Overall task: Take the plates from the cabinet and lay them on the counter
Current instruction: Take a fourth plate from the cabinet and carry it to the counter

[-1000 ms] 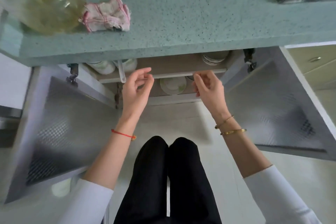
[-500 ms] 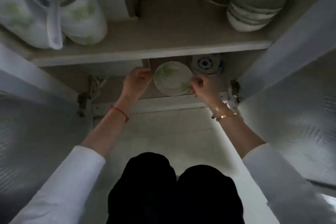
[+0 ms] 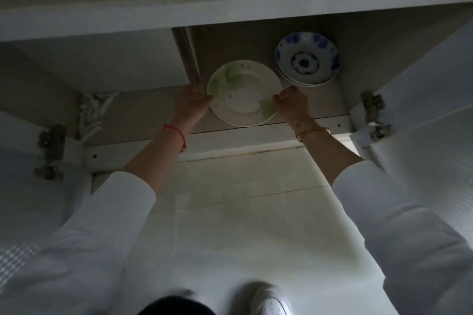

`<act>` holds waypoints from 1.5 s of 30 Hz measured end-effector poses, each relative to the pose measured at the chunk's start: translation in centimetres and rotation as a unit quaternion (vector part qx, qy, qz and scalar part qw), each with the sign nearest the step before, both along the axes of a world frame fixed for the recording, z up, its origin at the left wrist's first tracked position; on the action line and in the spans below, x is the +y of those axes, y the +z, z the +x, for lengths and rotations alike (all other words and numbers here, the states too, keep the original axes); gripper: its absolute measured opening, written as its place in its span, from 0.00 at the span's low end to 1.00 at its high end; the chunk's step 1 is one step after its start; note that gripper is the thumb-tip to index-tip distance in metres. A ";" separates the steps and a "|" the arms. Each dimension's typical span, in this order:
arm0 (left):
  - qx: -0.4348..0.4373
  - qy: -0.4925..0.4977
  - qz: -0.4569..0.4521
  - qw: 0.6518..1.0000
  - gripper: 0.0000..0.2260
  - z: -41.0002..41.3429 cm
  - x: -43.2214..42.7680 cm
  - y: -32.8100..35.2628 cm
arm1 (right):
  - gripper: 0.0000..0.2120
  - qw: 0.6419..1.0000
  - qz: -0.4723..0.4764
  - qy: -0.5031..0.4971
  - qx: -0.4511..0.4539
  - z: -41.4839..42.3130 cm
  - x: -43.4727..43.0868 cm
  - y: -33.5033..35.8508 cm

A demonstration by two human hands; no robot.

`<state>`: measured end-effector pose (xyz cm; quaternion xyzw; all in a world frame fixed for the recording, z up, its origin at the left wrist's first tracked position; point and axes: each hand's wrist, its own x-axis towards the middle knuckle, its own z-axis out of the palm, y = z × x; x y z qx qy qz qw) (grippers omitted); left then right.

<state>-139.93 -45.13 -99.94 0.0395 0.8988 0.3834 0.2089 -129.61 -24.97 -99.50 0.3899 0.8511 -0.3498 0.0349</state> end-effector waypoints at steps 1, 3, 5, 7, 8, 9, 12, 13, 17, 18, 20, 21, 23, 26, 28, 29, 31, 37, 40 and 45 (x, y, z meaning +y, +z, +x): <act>-0.005 0.003 -0.001 1.000 0.09 -0.5 0.3 -0.4 | 0.21 1.000 0.012 -0.003 -0.009 -0.3 0.3 -0.6; -0.010 0.008 -0.002 1.000 0.14 -1.3 0.9 -1.2 | 0.22 0.999 0.020 -0.023 -0.028 -0.9 0.8 -1.5; 0.002 0.000 -0.009 1.000 0.14 -1.9 1.5 -1.6 | 0.22 0.999 0.007 -0.042 -0.032 -1.5 1.1 -2.1; 0.005 -0.012 -0.006 1.000 0.14 -2.2 2.1 -1.6 | 0.20 0.999 -0.007 -0.046 -0.024 -2.1 1.3 -2.4; 0.002 -0.019 -0.006 1.000 0.15 -2.4 2.4 -1.6 | 0.19 0.999 -0.012 -0.050 -0.018 -2.3 1.4 -2.4; -0.001 -0.026 -0.007 1.000 0.16 -2.5 2.5 -1.7 | 0.19 0.998 -0.015 -0.053 -0.014 -2.4 1.4 -2.4; 0.000 -0.046 -0.026 0.999 0.18 -2.4 2.5 -1.9 | 0.20 0.998 -0.027 -0.061 -0.014 -2.1 1.4 -2.4; 0.005 -0.039 -0.018 0.999 0.19 -2.1 2.4 -2.0 | 0.21 0.998 -0.031 -0.062 -0.013 -1.8 1.4 -2.5; 0.027 -0.011 0.037 0.999 0.22 -0.5 1.2 -0.9 | 0.18 0.993 -0.074 -0.083 0.034 0.4 1.1 -1.8; 0.028 -0.018 0.036 0.999 0.22 0.1 0.8 -0.3 | 0.16 0.991 -0.089 -0.093 0.043 1.3 0.8 -1.2; 0.032 -0.034 0.018 0.999 0.21 1.3 0.0 1.1 | 0.13 0.990 -0.096 -0.095 0.044 3.0 0.2 0.2; 0.030 -0.034 0.008 0.999 0.21 2.2 -0.4 2.1 | 0.13 0.990 -0.096 -0.095 0.042 4.0 -0.2 1.2; -0.007 -0.014 0.007 1.000 0.20 4.5 -1.5 5.0 | 0.13 0.988 -0.107 -0.104 0.040 6.3 -1.4 4.0; -0.048 0.010 0.024 0.999 0.19 8.1 -3.1 10.0 | 0.11 0.986 -0.124 -0.108 0.033 9.7 -3.2 8.8; -0.051 0.011 -0.006 0.999 0.21 10.3 -4.2 14.0 | 0.12 0.984 -0.134 -0.113 0.036 12.1 -4.3 13.0; -0.048 0.005 -0.021 0.999 0.22 11.3 -4.7 16.2 | 0.12 0.983 -0.137 -0.116 0.039 13.2 -4.9 15.0; -0.049 -0.013 -0.036 0.998 0.22 13.2 -5.5 21.1 | 0.11 0.981 -0.147 -0.123 0.038 15.4 -5.9 20.0; -0.034 -0.031 -0.013 0.999 0.16 18.7 -7.6 35.5 | 0.11 0.972 -0.155 -0.170 0.058 21.6 -9.0 34.4; -0.052 -0.030 0.041 0.997 0.25 20.9 -8.9 42.5 | 0.12 0.967 -0.174 -0.178 0.056 24.2 -10.1 41.6; -0.034 -0.057 0.053 0.996 0.27 23.0 -10.8 54.1 | 0.10 0.962 -0.159 -0.200 0.098 27.5 -12.4 54.0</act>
